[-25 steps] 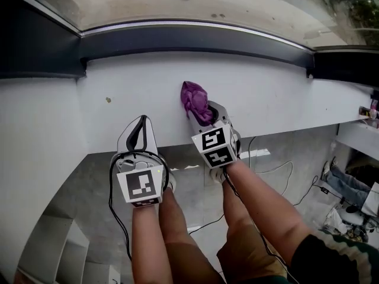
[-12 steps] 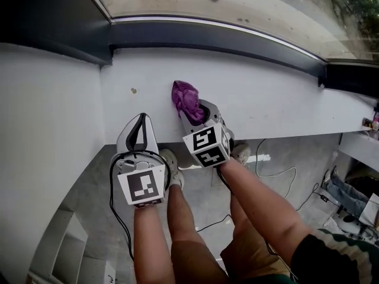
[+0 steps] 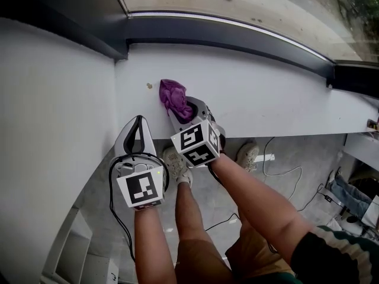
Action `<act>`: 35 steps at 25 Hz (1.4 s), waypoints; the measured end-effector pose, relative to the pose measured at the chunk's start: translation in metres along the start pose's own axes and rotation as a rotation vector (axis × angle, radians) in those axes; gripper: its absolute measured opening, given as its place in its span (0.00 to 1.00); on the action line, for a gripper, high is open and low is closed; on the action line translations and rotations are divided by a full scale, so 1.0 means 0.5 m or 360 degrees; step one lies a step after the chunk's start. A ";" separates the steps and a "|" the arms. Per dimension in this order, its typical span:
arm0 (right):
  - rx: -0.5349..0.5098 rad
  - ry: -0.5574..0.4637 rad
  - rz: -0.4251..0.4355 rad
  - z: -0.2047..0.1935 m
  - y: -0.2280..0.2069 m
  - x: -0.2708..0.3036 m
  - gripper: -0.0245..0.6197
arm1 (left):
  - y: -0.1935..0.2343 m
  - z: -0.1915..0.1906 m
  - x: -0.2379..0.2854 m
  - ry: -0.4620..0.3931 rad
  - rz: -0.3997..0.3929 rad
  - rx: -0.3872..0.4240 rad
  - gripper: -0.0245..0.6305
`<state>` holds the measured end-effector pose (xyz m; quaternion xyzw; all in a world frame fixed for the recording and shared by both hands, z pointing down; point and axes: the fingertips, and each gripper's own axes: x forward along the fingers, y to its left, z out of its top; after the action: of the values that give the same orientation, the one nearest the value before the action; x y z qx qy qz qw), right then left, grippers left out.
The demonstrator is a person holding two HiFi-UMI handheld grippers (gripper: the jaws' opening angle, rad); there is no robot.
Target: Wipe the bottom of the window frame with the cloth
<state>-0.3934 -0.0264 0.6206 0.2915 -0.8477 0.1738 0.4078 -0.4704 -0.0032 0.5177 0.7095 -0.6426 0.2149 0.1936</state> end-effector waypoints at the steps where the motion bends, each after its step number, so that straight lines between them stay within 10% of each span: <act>1: -0.0012 0.0002 0.0014 0.006 0.009 0.004 0.28 | 0.006 -0.002 -0.005 0.0002 0.0007 -0.0004 0.04; 19: -0.0165 -0.0057 0.0257 0.105 0.166 0.086 0.28 | 0.058 -0.045 -0.073 0.0076 0.0038 -0.0044 0.04; 35: -0.0077 -0.0182 0.0330 0.157 0.123 -0.028 0.28 | 0.043 0.018 -0.091 0.0076 0.0037 -0.0027 0.04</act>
<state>-0.4717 -0.0160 0.5584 0.2018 -0.8991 0.1775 0.3456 -0.4949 0.0275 0.4849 0.6950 -0.6479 0.2285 0.2122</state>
